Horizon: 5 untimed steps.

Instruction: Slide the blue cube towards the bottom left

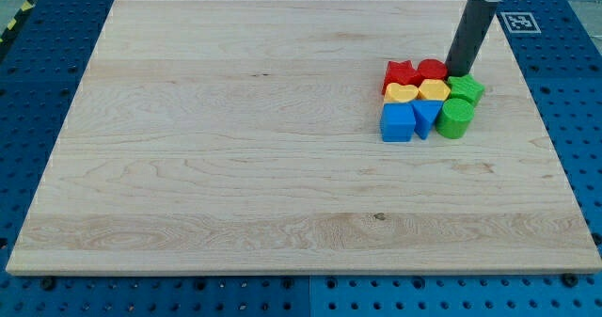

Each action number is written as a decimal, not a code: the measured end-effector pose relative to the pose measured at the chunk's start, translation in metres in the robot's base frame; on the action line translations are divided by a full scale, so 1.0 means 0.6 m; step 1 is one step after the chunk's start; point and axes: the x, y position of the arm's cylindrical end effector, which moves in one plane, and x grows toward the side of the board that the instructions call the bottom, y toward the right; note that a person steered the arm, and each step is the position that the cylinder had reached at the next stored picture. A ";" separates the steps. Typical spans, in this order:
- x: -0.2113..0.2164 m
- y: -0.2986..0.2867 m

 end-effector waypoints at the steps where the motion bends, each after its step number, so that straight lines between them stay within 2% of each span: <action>1: 0.000 0.000; 3: 0.022 0.074; 5: 0.087 0.087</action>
